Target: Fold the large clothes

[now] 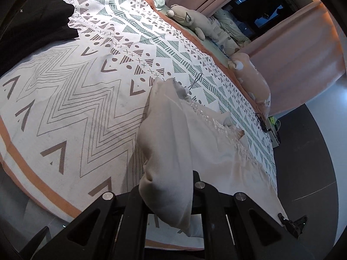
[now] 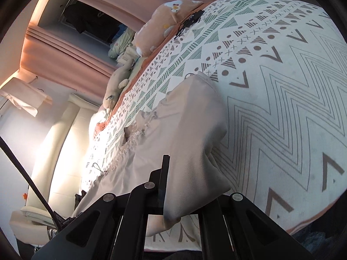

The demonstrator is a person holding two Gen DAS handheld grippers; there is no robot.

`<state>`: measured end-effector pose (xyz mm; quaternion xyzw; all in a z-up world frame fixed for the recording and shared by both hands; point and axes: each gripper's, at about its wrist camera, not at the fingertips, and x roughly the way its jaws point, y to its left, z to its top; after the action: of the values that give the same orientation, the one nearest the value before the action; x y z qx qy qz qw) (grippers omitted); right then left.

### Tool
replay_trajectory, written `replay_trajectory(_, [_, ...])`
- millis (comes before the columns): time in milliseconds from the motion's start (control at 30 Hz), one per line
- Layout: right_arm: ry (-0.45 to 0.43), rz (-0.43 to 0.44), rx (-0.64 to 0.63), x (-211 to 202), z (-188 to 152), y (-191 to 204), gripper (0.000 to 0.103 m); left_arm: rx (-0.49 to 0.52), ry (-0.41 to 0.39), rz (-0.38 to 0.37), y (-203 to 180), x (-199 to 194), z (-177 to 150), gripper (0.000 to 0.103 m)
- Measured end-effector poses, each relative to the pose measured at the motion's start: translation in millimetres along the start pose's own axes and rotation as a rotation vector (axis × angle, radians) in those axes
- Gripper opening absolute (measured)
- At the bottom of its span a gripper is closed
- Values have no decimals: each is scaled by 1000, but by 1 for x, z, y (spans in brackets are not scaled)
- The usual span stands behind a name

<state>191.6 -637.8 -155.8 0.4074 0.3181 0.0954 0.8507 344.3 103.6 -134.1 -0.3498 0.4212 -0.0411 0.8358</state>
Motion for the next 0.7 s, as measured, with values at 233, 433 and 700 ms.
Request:
replay_trajectory(233, [-25,5,9,-3,-15,-4,1,-15,37,-20,19,5,-2,9])
replay_trajectory(433, [-35,-17,38,1,-23,-10,4,12,127,-70,31,29,2,9])
replay_trajectory(700, [-24,-194,38,-9,-46,2,20,42,191,-134,37,43,-2,12])
